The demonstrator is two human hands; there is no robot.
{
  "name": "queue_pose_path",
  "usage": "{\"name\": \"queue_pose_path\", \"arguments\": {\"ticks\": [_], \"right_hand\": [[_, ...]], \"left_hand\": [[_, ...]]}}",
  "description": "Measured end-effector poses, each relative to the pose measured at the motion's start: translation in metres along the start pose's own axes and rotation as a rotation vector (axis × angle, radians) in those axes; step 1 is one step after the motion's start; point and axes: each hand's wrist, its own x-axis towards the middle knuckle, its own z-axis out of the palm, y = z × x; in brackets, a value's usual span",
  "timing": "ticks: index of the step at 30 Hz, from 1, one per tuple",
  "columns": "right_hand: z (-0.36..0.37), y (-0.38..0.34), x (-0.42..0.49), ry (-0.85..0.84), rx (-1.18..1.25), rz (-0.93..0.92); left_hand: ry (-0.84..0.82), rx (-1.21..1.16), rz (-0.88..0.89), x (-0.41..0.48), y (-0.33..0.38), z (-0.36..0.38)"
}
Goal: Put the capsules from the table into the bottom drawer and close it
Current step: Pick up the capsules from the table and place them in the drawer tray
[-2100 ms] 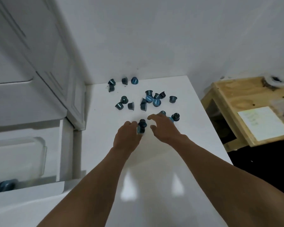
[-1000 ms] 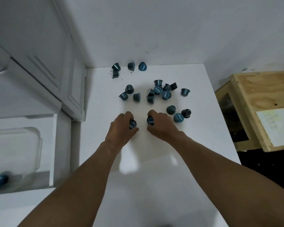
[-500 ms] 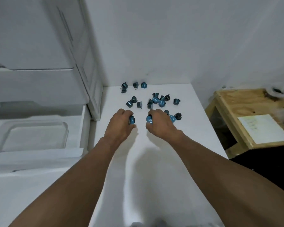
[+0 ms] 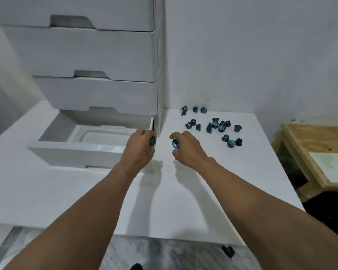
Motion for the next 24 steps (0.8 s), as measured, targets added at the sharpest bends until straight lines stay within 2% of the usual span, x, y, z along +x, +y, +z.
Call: {"name": "queue_pose_path", "arguments": {"ticks": [7, 14, 24], "right_hand": [[0.031, -0.085, 0.035, 0.085, -0.008, -0.055], [0.083, -0.165, 0.074, 0.125, 0.020, -0.056], [0.126, -0.183, 0.120, 0.060, -0.006, 0.074]], "left_hand": [[0.054, 0.011, -0.021, 0.003, -0.080, -0.054], [-0.021, 0.004, 0.008, 0.019, -0.176, -0.096], [-0.084, -0.086, -0.004, 0.054, -0.243, -0.085]]}}
